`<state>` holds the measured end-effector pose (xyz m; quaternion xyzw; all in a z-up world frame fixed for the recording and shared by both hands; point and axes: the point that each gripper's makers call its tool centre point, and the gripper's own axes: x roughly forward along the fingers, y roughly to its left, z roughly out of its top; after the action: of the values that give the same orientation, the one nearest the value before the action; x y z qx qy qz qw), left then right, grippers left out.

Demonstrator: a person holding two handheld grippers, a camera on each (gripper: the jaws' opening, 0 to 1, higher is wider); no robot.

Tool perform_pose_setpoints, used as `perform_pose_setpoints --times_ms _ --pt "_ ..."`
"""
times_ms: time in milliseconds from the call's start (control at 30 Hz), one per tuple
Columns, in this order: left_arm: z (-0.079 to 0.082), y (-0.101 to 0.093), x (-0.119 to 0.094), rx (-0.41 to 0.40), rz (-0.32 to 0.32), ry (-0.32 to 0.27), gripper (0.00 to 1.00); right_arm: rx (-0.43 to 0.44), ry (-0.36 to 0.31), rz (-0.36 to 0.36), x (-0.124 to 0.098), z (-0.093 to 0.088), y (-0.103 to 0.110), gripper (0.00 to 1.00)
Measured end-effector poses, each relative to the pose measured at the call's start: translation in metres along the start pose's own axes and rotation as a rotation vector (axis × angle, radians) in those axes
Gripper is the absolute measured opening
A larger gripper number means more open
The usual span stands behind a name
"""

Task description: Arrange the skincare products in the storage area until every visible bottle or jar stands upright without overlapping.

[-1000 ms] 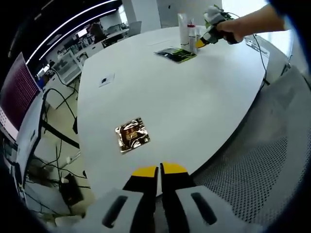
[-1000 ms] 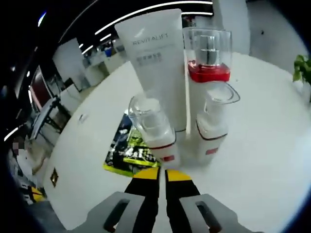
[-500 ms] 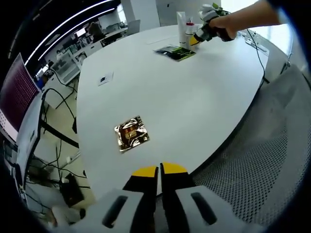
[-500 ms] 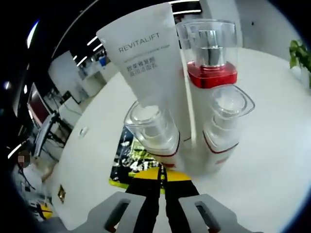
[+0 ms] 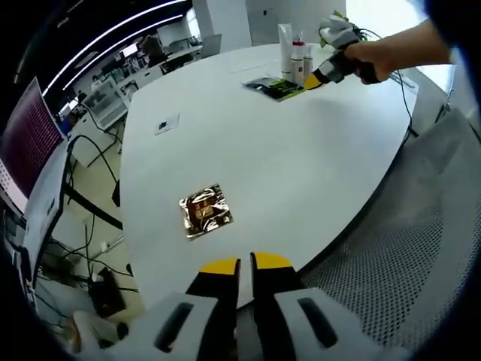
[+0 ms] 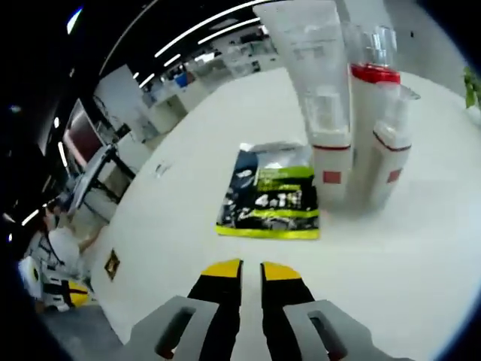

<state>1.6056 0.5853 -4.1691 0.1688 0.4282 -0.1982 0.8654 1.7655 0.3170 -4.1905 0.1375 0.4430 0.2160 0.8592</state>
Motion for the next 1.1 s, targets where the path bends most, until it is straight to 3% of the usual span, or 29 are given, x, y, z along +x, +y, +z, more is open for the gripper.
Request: perform_pose_setpoints --times_ms 33,233,333,433,500,533,633,700,767,833,900,1000,1100 --pt "0.000 0.000 0.000 -0.009 0.000 -0.002 0.05 0.030 0.000 0.030 -0.001 -0.007 0.013 0.10" --pt "0.002 0.001 0.000 -0.029 -0.002 -0.019 0.10 -0.149 0.056 0.190 -0.010 -0.050 0.101 0.18" --pt "0.006 -0.001 -0.001 -0.013 -0.007 -0.041 0.11 -0.227 0.083 0.269 -0.020 -0.067 0.135 0.20" --pt "0.008 -0.008 0.000 -0.030 -0.044 -0.041 0.20 -0.360 0.078 0.286 -0.036 -0.077 0.150 0.20" --pt "0.014 -0.008 0.000 -0.118 -0.086 -0.046 0.30 -0.491 0.093 0.314 -0.059 -0.095 0.163 0.20" --pt "0.017 -0.009 -0.001 -0.163 -0.107 -0.049 0.38 -0.522 0.079 0.313 -0.066 -0.096 0.164 0.21" --pt "0.044 0.022 -0.002 -0.268 -0.046 -0.149 0.55 -0.615 0.036 0.308 -0.086 -0.099 0.168 0.20" --pt "0.057 0.047 0.010 -0.344 0.001 -0.174 0.67 -0.640 0.005 0.265 -0.106 -0.103 0.159 0.19" --pt "0.055 0.050 0.023 -0.318 0.011 -0.144 0.78 -0.664 -0.009 0.231 -0.114 -0.105 0.151 0.18" --pt "0.052 0.054 0.037 -0.291 0.020 -0.113 0.80 -0.696 -0.034 0.192 -0.123 -0.103 0.145 0.17" --pt "0.034 0.053 0.061 -0.173 0.041 0.003 0.78 -0.735 -0.070 0.147 -0.130 -0.097 0.140 0.15" --pt "0.015 0.055 0.078 -0.108 0.067 0.088 0.75 -0.711 -0.121 0.115 -0.138 -0.091 0.136 0.15" --pt "0.021 0.055 0.087 -0.269 0.073 0.027 0.70 -0.717 -0.124 0.109 -0.137 -0.090 0.133 0.13"
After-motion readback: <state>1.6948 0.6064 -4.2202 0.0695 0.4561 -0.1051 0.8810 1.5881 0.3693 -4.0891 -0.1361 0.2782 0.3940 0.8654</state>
